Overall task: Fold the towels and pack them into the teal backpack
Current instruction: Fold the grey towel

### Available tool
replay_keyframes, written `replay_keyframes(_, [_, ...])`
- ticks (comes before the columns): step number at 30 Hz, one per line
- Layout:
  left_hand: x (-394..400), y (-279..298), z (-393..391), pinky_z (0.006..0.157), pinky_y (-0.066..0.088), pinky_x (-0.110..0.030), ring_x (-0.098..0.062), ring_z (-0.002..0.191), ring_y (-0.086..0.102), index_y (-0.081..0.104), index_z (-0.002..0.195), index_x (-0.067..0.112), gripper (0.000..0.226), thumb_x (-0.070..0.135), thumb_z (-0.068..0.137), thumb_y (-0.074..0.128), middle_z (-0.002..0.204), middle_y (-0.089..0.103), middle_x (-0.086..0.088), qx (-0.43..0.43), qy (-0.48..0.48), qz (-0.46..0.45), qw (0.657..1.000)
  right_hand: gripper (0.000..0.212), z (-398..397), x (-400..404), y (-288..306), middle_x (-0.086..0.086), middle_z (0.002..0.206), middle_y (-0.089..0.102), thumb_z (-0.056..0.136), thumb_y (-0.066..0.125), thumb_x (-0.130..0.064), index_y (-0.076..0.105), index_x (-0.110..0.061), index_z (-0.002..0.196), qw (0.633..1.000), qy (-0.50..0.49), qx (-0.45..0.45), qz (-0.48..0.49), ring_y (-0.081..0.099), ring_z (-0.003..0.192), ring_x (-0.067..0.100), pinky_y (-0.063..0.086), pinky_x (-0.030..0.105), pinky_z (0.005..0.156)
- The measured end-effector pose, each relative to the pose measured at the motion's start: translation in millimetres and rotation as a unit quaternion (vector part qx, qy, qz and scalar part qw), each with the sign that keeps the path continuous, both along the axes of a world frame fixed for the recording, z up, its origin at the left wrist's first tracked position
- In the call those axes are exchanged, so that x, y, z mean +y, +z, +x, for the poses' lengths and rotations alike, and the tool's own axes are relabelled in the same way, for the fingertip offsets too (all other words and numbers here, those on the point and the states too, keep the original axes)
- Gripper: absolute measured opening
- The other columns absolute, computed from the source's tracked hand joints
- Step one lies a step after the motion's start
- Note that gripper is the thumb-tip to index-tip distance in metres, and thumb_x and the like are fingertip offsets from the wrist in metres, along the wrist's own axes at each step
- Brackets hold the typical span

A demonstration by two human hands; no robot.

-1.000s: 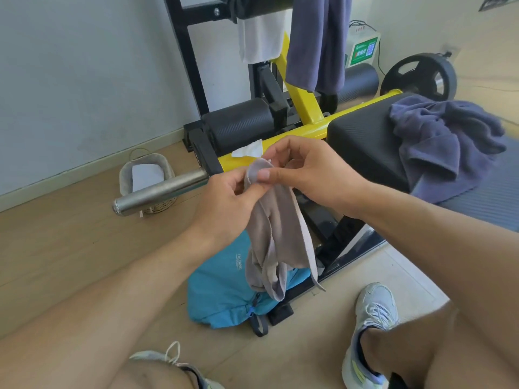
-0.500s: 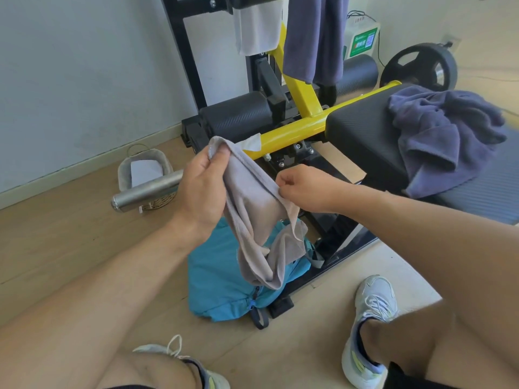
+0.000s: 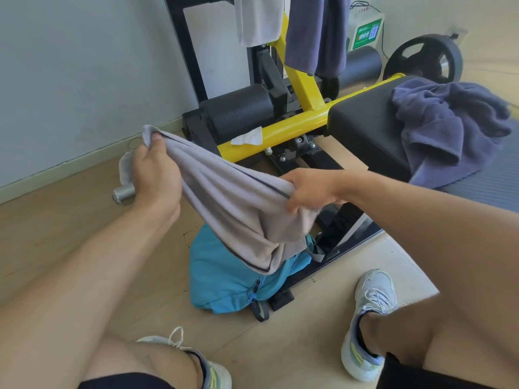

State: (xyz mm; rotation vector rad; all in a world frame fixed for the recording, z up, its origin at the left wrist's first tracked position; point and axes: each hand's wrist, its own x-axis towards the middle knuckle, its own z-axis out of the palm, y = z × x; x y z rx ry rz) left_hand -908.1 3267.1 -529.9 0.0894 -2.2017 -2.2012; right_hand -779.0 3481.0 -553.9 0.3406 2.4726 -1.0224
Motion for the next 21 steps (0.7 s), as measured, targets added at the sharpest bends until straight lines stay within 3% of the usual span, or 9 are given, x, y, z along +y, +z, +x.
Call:
replay_keyframes(2, [-6,2,-4,0.080,0.046,-0.025,-0.010,0.089,0.058,0.059,0.102,0.025,0.017,0.031,0.105,0.044,0.094,0.063,0.009,0.024,0.024,-0.020,0.999,0.028,4,10,-1,0.013,0.107,0.069,0.082,0.060,-0.001,0.065,-0.017,0.104,0.997,-0.063,0.036,0.020,0.069,0.098,0.032,0.062,0.046,0.085])
replay_keyframes(4, [-11,2,-5,0.075,0.044,-0.026,-0.013,0.085,0.055,0.055,0.095,0.028,0.011,0.023,0.099,0.046,0.096,0.061,0.006,0.050,0.024,-0.043,0.998,0.023,7,19,3,0.013,0.102,0.065,0.086,0.055,0.003,0.063,-0.013,0.101,0.982,-0.159,0.096,-0.032,0.069,0.087,0.026,0.063,0.035,0.073])
replay_keyframes(6, [-11,2,1,0.069,0.043,-0.019,-0.009,0.082,0.054,0.050,0.100,0.028,0.018,0.011,0.093,0.049,0.098,0.060,0.006,0.062,-0.016,-0.100,0.993,0.018,8,21,11,0.009,0.099,0.063,0.089,0.055,0.003,0.060,-0.011,0.099,0.958,-0.218,0.157,-0.101,0.067,0.087,0.023,0.064,0.034,0.075])
replay_keyframes(9, [-6,1,16,0.093,0.048,-0.021,-0.004,0.106,0.059,0.048,0.120,0.028,0.043,0.007,0.086,0.065,0.117,0.064,0.007,0.096,-0.136,-0.160,0.973,0.008,4,11,20,0.011,0.098,0.064,0.093,0.056,-0.003,0.061,-0.006,0.100,0.941,-0.219,0.204,-0.161,0.064,0.090,0.023,0.060,0.041,0.083])
replay_keyframes(11, [-1,-1,28,0.105,0.040,-0.025,-0.004,0.123,0.054,0.048,0.128,0.033,0.058,0.025,0.080,0.079,0.125,0.062,0.012,0.122,-0.246,-0.205,0.939,0.009,1,-1,22,0.010,0.094,0.068,0.094,0.064,-0.010,0.067,-0.005,0.101,0.940,-0.191,0.216,-0.184,0.064,0.086,0.019,0.055,0.036,0.081])
replay_keyframes(13, [5,-4,39,0.105,0.036,-0.022,0.002,0.126,0.052,0.048,0.132,0.040,0.073,0.051,0.069,0.084,0.127,0.063,0.018,0.120,-0.345,-0.239,0.900,0.013,-2,-12,22,0.008,0.091,0.073,0.092,0.073,-0.016,0.071,-0.006,0.100,0.941,-0.154,0.226,-0.198,0.066,0.084,0.012,0.053,0.026,0.077])
replay_keyframes(16, [11,-4,52,0.089,0.041,-0.014,0.011,0.109,0.058,0.057,0.125,0.040,0.062,0.050,0.072,0.086,0.114,0.069,0.021,0.112,-0.392,-0.272,0.872,0.015,-2,-23,25,0.007,0.087,0.075,0.088,0.078,-0.015,0.072,-0.005,0.097,0.943,-0.112,0.230,-0.214,0.067,0.078,0.009,0.052,0.018,0.072])
replay_keyframes(19, [14,-2,55,0.072,0.052,-0.018,0.004,0.079,0.067,0.070,0.098,0.034,0.031,0.042,0.073,0.087,0.087,0.075,0.016,0.154,-0.394,-0.266,0.866,0.017,2,-27,27,0.009,0.079,0.072,0.087,0.081,-0.015,0.066,-0.007,0.091,0.944,-0.100,0.236,-0.207,0.063,0.068,0.009,0.050,0.016,0.064])
replay_keyframes(21, [14,0,53,0.059,0.049,-0.019,0.000,0.063,0.061,0.071,0.082,0.030,0.026,0.046,0.070,0.086,0.070,0.072,0.012,0.157,-0.404,-0.248,0.867,0.017,3,-25,26,0.005,0.075,0.070,0.087,0.080,-0.017,0.064,-0.011,0.087,0.945,-0.103,0.232,-0.209,0.061,0.066,0.009,0.048,0.015,0.060])
